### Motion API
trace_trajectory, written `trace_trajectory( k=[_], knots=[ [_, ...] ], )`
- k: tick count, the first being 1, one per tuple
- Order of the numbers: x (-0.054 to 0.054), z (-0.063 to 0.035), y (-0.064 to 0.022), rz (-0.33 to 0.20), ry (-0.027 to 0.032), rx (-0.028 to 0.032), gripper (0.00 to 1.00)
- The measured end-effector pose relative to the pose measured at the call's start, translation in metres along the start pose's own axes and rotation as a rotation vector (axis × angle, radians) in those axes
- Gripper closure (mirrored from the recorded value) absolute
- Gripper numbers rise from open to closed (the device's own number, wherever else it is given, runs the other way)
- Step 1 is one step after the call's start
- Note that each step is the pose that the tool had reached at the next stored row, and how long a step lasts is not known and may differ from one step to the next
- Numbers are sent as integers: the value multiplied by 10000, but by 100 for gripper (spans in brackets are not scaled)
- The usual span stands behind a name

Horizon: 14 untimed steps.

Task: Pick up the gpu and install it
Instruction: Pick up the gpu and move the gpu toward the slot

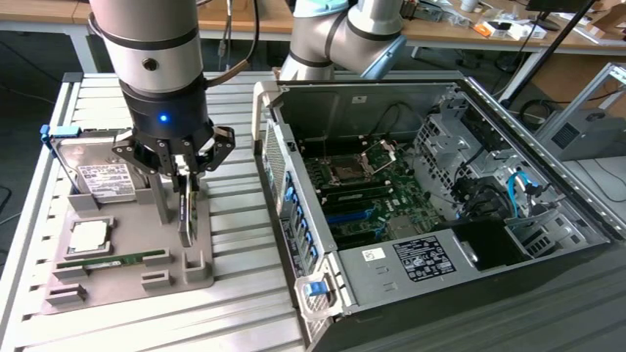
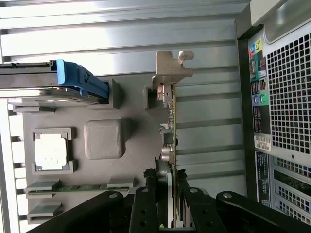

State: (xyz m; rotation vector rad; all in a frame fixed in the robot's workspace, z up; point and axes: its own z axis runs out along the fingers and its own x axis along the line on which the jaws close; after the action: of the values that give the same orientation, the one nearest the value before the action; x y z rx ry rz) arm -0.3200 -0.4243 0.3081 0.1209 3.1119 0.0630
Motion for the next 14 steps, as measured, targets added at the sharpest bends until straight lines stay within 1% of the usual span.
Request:
trace_trajectory(
  k=[6, 14],
  knots=[
    [0, -6, 0, 1, 2, -30, 73],
    [-1, -27, 1, 1, 3, -49, 73]
  ],
)
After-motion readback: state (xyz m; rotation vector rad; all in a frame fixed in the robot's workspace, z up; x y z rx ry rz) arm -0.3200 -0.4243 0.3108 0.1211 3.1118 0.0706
